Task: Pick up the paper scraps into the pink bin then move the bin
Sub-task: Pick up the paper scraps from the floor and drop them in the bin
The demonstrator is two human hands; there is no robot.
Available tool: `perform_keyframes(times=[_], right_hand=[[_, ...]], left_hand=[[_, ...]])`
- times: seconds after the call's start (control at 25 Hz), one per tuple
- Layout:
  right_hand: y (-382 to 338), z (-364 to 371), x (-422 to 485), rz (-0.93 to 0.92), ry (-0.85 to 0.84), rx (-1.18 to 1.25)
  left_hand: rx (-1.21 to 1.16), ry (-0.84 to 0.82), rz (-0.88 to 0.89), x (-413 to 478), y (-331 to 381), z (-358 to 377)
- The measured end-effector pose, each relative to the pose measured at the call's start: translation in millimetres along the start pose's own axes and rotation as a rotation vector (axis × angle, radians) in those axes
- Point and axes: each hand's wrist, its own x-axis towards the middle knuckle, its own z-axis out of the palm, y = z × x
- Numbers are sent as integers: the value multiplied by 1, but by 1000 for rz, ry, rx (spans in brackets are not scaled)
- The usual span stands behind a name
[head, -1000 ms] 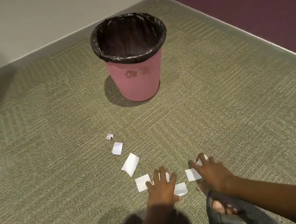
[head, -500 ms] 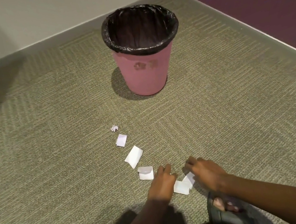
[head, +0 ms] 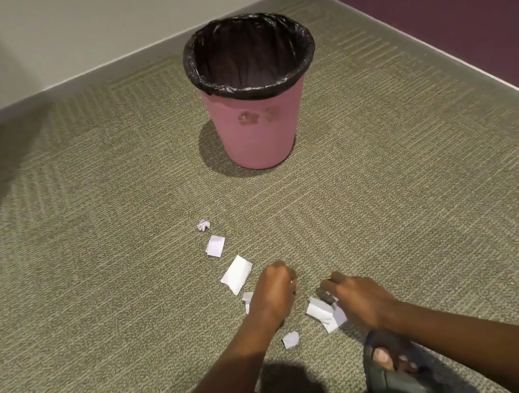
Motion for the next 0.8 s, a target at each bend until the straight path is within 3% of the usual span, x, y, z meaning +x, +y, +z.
perform_keyframes(times=[0.2, 0.32, 0.48, 0.8], right_hand=[[-12, -7, -10, -17, -104, 78], [-28, 2, -17, -59, -164, -56], [-36, 9, -20, -144, -80, -188], [-31, 17, -15, -291, -8, -188]], left_hand=[[-110, 47, -57, 11, 0, -21], [-82, 14, -55, 3, -2, -15], [-57, -15, -62, -10, -4, -5], [-130, 73, -119, 10, -2, -49]])
